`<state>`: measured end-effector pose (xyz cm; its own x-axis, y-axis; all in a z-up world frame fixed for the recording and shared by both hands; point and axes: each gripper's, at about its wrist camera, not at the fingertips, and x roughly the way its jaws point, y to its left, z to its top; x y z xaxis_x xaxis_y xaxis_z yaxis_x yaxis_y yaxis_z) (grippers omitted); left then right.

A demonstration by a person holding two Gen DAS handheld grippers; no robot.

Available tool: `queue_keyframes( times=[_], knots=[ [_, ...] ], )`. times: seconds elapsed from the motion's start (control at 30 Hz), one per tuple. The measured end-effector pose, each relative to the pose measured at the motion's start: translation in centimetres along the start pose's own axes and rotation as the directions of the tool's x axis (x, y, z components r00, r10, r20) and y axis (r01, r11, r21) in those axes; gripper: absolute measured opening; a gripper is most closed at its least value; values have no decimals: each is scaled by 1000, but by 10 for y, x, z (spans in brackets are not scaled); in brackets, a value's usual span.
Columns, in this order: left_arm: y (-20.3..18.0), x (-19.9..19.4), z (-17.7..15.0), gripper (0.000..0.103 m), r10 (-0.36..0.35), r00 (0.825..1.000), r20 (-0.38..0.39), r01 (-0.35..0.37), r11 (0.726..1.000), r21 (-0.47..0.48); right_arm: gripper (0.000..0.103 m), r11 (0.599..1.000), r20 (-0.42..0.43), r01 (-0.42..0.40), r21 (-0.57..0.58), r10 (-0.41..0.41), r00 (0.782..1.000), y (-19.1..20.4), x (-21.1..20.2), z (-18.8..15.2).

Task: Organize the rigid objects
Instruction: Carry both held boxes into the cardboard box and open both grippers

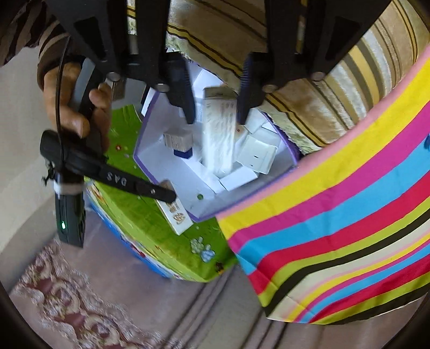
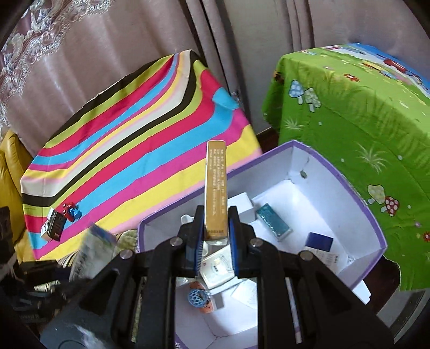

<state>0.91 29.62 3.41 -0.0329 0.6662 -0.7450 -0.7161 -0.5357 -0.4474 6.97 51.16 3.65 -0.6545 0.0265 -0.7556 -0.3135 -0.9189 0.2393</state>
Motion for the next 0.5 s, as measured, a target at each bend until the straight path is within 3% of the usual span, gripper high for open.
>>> queue_keyframes(
  times=[0.03, 0.1, 0.17, 0.5],
  knots=[
    [2, -2, -1, 50, 2, 1000, 2, -2, 1000, 0, 21, 1000, 1, 9, 1, -9, 1000, 0, -1, 0],
    [5, -7, -3, 51, -6, 1000, 12, 7, 1000, -14, 34, 999, -4, 35, 5, -35, 999, -1, 0, 2],
    [9, -10, -4, 51, -14, 1000, 24, 14, 999, -32, 59, 999, 7, 42, 4, -42, 999, -4, -3, -1],
    [17, -15, -2, 51, -6, 999, 54, 9, 998, -56, 61, 1000, 7, -1, -19, 1, 1000, 11, -2, -4]
  ],
)
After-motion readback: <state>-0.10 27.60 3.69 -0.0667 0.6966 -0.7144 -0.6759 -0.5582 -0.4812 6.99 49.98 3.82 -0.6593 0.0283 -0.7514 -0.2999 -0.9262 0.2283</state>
